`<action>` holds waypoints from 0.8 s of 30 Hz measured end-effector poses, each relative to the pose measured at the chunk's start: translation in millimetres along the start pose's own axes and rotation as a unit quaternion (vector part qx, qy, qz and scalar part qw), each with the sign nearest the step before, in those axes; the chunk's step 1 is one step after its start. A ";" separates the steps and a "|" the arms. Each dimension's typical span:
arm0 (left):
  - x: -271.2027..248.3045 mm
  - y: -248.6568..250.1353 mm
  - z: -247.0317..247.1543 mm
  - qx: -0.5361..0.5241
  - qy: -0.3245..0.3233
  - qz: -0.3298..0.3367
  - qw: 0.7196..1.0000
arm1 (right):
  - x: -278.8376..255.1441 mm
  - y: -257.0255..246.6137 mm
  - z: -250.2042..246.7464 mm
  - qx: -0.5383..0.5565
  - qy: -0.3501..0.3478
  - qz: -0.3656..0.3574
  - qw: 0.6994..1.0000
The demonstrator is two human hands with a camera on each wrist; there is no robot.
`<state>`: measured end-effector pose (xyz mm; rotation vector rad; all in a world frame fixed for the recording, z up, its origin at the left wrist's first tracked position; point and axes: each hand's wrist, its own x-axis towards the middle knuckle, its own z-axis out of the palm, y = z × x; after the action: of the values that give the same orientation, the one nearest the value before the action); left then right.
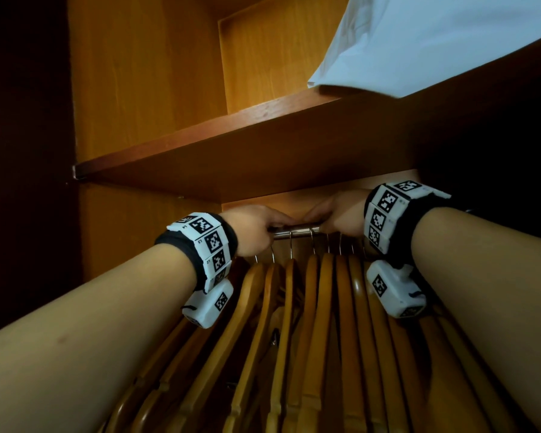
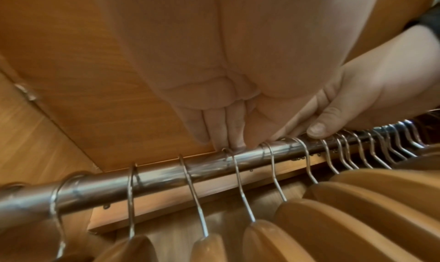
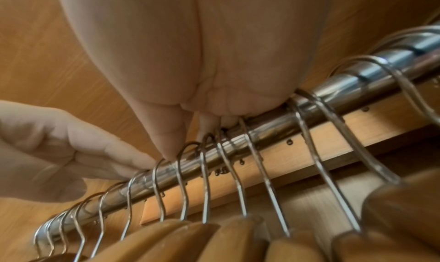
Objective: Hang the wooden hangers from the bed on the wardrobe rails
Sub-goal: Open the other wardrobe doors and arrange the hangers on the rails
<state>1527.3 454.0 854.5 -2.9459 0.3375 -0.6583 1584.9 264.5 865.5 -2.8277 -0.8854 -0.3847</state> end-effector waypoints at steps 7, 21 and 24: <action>2.7 -2.5 1.4 -0.007 0.002 -0.003 1.000 | -5.2 0.9 4.0 0.012 0.044 0.009 0.999; 7.6 -5.0 -0.2 0.007 -0.023 -0.013 1.000 | -1.5 7.0 6.2 0.008 0.051 0.036 0.998; 8.0 -2.7 -2.3 0.029 -0.028 -0.021 0.999 | -3.6 7.7 4.9 -0.001 0.046 0.042 0.998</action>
<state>1533.9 454.6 860.3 -2.9173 0.2484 -0.5783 1587.5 257.3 859.2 -2.8121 -0.7449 -0.5011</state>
